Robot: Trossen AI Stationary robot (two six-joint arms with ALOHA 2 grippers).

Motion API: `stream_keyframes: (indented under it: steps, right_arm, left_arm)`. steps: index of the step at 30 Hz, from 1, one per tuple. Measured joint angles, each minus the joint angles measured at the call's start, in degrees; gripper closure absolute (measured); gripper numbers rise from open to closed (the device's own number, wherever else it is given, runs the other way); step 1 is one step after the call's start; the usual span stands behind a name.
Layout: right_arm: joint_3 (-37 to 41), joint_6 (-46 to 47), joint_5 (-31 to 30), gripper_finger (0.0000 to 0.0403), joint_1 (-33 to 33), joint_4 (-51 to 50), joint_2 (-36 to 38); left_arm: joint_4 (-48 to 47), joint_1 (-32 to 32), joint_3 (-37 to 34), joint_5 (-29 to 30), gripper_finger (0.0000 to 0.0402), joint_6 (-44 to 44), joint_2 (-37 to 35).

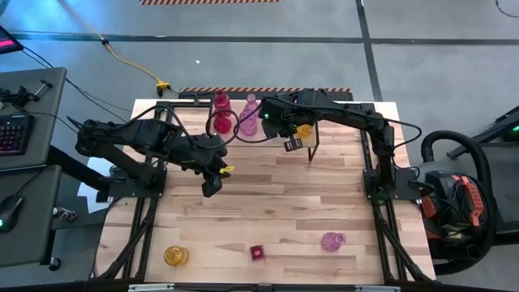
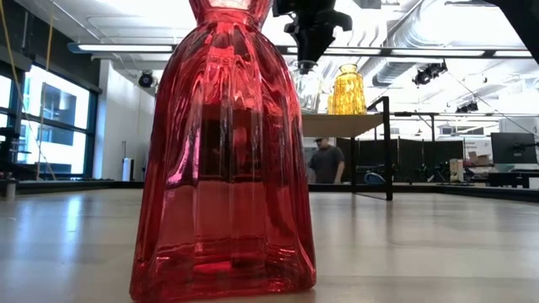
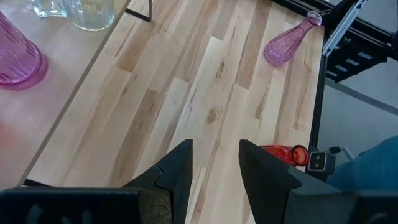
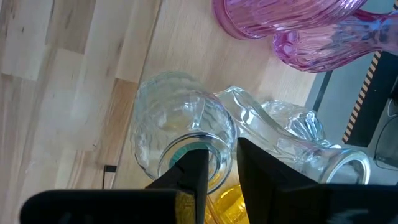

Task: Sort vases onto shelf
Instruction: Put the transparent vase on the shelf aligned with the other transparent vases

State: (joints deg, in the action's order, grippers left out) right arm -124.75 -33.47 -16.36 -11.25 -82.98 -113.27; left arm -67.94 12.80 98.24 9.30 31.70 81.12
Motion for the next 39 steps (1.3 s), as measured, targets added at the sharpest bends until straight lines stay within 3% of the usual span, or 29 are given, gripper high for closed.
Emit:
stream_keyframes:
  steps: [39]
  right_arm:
    - [-0.02, 3.58, -0.11, 0.0336, 0.02, -0.88, 0.0]
  left_arm:
    - [0.0, -0.04, 0.0, 0.02, 0.0282, -0.8, 0.0]
